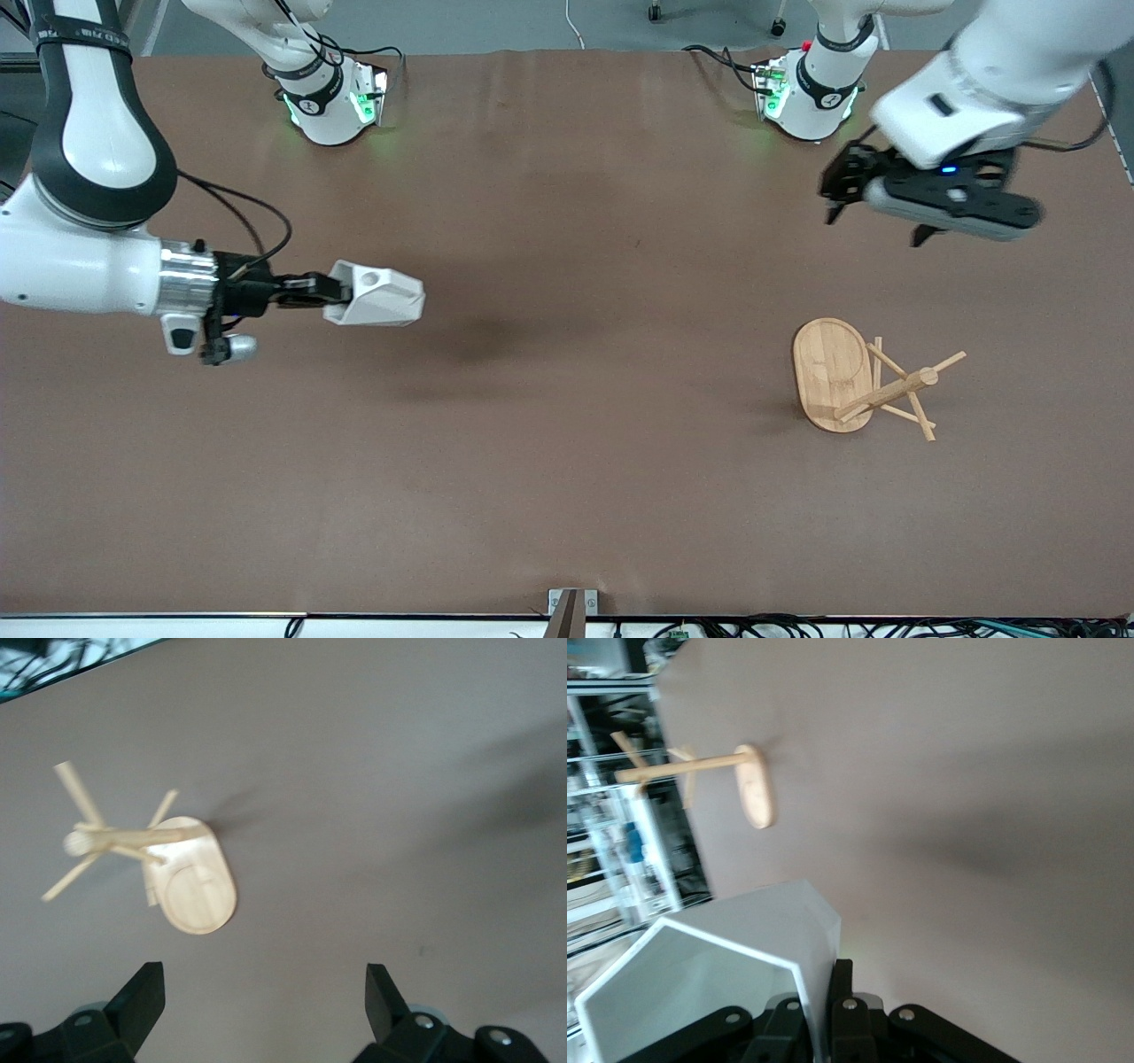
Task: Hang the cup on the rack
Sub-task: 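Lift the white cup with the right gripper while the left gripper approaches, then grasp the white cup with the left gripper beside the right gripper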
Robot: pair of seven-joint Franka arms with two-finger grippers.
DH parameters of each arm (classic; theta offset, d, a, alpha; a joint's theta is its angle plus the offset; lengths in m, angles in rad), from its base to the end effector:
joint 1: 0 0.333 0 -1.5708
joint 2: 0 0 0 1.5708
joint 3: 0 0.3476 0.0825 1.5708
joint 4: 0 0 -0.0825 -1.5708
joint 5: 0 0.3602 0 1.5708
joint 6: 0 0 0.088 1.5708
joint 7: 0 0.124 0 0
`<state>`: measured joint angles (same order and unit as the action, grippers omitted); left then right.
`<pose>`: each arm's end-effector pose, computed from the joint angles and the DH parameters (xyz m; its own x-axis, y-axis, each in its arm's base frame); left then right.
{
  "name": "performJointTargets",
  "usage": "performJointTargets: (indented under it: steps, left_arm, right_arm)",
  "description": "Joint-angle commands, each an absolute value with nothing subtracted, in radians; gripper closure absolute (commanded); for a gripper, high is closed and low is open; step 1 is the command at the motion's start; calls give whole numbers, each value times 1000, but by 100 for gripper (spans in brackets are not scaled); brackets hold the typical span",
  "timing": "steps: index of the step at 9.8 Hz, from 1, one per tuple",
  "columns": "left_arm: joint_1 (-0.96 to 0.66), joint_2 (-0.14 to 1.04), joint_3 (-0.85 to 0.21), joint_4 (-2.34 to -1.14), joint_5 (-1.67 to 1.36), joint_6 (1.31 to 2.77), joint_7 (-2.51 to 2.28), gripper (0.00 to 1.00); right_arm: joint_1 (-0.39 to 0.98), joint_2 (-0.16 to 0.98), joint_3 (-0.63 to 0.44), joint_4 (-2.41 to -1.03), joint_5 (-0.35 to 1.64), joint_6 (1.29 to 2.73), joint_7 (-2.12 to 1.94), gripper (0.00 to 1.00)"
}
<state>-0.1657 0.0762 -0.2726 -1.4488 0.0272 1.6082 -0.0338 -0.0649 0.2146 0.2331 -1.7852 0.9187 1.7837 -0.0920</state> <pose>0.5131 -0.2291 0.6574 0.9165 -0.3906 0.0861 -0.3918 -0.9201 -0.0038 0.5719 0.1693 0.4841 0.9733 0.0581 -0.2221 -0.1408 -0.6132 -0.7773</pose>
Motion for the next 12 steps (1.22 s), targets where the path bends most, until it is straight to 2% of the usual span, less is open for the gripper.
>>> performJointTargets:
  steps: [1, 5, 8, 12]
  left_arm:
    - [-228, 104, -333, -1456, 21, 1638, 32, 0]
    - [-282, 158, -423, -1456, -120, 1790, 211, 0]
    - [-337, 181, -426, -1454, -121, 1854, 311, 0]
    - [-362, 206, -428, -1454, -124, 1917, 442, 0]
  right_arm:
    - [-77, 201, 316, -1828, 1070, 1813, -106, 100]
    - [-49, 210, 443, -1864, 1336, 1922, -107, 100]
    - [-34, 222, 471, -1874, 1416, 1922, -107, 100]
    - [-32, 219, 474, -1882, 1417, 1927, -107, 100]
